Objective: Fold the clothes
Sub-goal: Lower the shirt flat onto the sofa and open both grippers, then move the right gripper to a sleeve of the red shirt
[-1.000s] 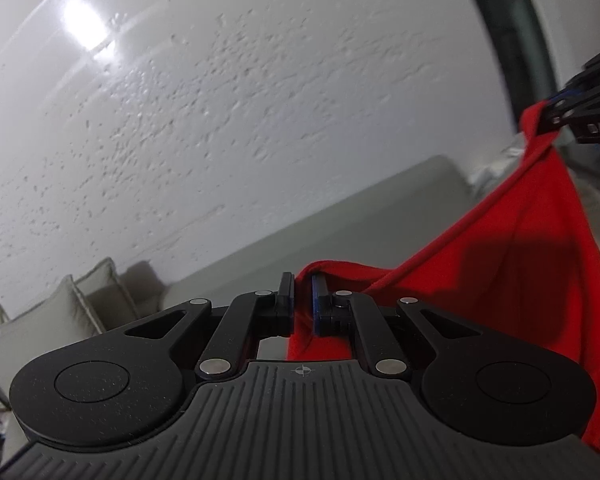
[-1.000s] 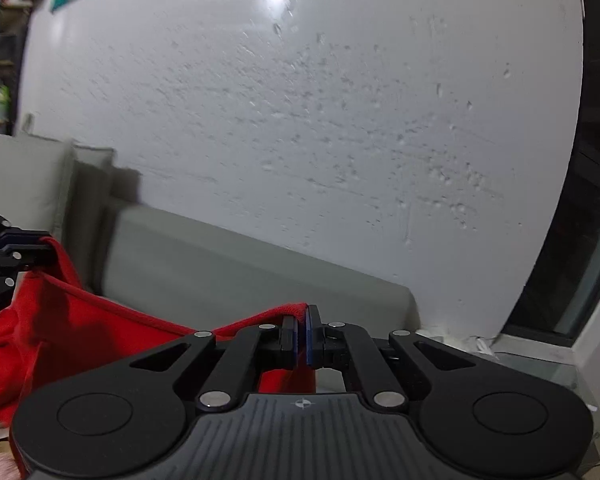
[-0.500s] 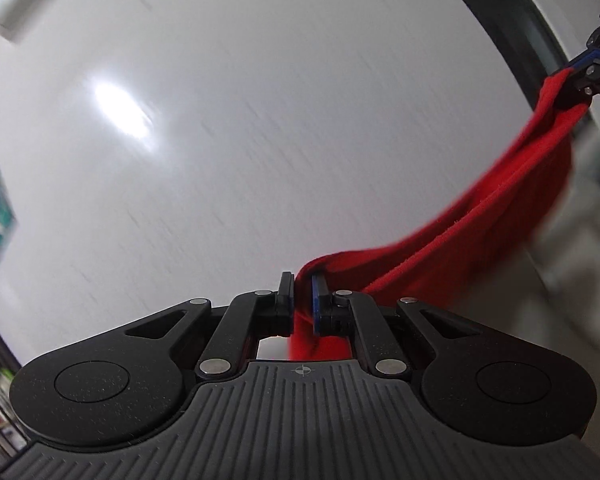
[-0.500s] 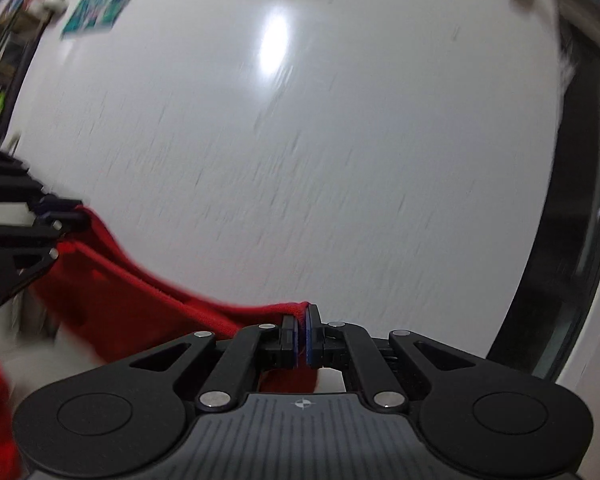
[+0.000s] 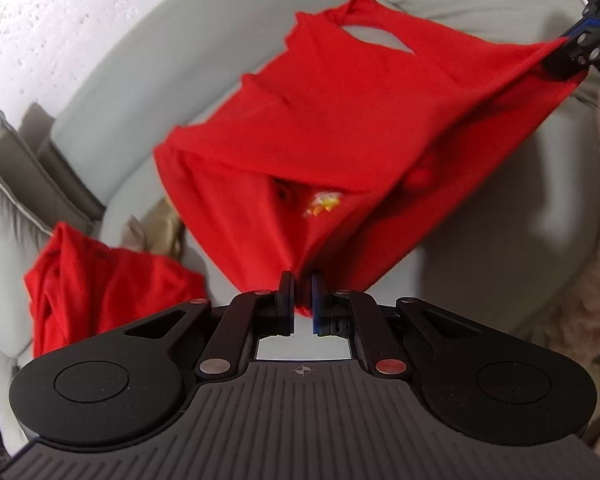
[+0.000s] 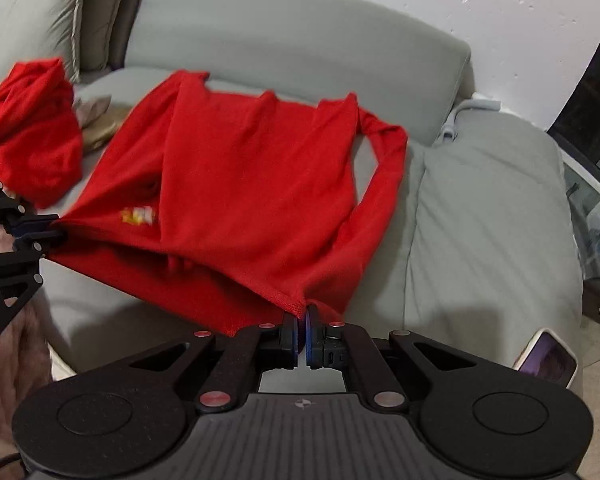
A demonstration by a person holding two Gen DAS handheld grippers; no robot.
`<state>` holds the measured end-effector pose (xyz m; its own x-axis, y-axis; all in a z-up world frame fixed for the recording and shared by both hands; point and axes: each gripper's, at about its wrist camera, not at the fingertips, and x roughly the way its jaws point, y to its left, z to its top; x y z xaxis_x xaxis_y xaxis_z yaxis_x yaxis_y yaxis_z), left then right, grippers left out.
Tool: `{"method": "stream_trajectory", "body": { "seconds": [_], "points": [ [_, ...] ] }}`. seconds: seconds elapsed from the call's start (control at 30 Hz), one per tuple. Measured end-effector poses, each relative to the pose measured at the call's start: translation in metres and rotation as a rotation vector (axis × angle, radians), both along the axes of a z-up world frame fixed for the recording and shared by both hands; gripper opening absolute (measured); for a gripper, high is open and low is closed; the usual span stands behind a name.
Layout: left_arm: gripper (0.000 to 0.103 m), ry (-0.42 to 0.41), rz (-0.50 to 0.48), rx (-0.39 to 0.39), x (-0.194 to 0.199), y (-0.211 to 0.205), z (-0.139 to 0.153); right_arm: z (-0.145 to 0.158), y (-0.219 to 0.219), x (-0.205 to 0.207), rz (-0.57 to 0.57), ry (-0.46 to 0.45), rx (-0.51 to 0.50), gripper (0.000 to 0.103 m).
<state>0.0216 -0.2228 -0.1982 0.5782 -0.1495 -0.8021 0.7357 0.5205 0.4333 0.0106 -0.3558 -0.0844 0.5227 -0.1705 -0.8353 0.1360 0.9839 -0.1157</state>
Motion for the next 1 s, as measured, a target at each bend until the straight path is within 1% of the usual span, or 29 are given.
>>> {"method": "stream_trajectory", "body": {
  "seconds": [0.03, 0.07, 0.1, 0.13, 0.17, 0.23, 0.27, 0.3, 0.33, 0.4, 0.5, 0.57, 0.6, 0.63, 0.7, 0.8, 0.9, 1.0],
  "points": [
    [0.021, 0.03, 0.01, 0.012, 0.001, -0.001, -0.003, -0.01, 0.007, 0.003, 0.016, 0.028, 0.005, 0.004],
    [0.025, 0.07, 0.023, 0.027, 0.005, -0.003, -0.011, -0.02, 0.016, 0.004, 0.03, 0.05, 0.008, 0.008],
    [0.026, 0.096, 0.028, 0.038, 0.003, -0.004, -0.017, -0.025, 0.015, 0.005, 0.038, 0.062, 0.009, 0.017],
    [0.026, 0.122, 0.028, 0.056, 0.001, -0.005, -0.025, -0.034, 0.018, 0.007, 0.041, 0.093, 0.016, 0.028],
    [0.027, 0.138, 0.034, 0.078, 0.003, -0.01, -0.031, -0.045, 0.02, 0.01, 0.044, 0.128, 0.024, 0.03],
    [0.034, 0.139, 0.045, 0.07, 0.001, -0.008, -0.031, -0.047, 0.015, -0.003, 0.022, 0.154, 0.07, 0.033],
    [0.045, 0.154, 0.054, 0.054, 0.002, -0.005, -0.027, -0.047, 0.012, -0.011, 0.011, 0.167, 0.094, 0.036],
    [0.051, 0.179, 0.066, 0.039, 0.004, -0.002, -0.023, -0.045, 0.01, -0.015, 0.002, 0.172, 0.105, 0.042],
    [0.051, 0.208, 0.086, 0.018, 0.004, 0.001, -0.018, -0.043, 0.008, -0.019, -0.008, 0.176, 0.115, 0.043],
    [0.051, 0.259, 0.13, -0.032, 0.004, 0.01, -0.007, -0.035, 0.005, -0.023, -0.031, 0.153, 0.136, 0.045],
    [0.051, 0.274, 0.183, -0.123, 0.007, 0.024, 0.011, -0.023, 0.0, -0.032, -0.065, 0.103, 0.144, 0.047],
    [0.051, 0.271, 0.208, -0.174, 0.009, 0.031, 0.019, -0.022, 0.002, -0.035, -0.074, 0.082, 0.15, 0.048],
    [0.052, 0.263, 0.216, -0.192, -0.001, 0.037, 0.019, -0.022, 0.003, -0.036, -0.078, 0.072, 0.153, 0.048],
    [0.052, 0.251, 0.218, -0.2, -0.008, 0.04, 0.019, -0.022, 0.004, -0.037, -0.078, 0.069, 0.154, 0.049],
    [0.055, 0.236, 0.21, -0.21, -0.01, 0.038, 0.021, -0.02, 0.005, -0.039, -0.076, 0.066, 0.155, 0.05],
    [0.055, 0.225, 0.19, -0.241, -0.014, 0.035, 0.027, -0.015, 0.004, -0.042, -0.071, 0.042, 0.15, 0.052],
    [0.055, 0.224, 0.184, -0.272, -0.003, 0.032, 0.026, -0.01, 0.003, -0.045, -0.066, 0.017, 0.144, 0.053],
    [0.055, 0.221, 0.188, -0.286, 0.001, 0.016, 0.026, -0.01, -0.001, -0.04, -0.068, -0.004, 0.118, 0.05]
  ]
}}
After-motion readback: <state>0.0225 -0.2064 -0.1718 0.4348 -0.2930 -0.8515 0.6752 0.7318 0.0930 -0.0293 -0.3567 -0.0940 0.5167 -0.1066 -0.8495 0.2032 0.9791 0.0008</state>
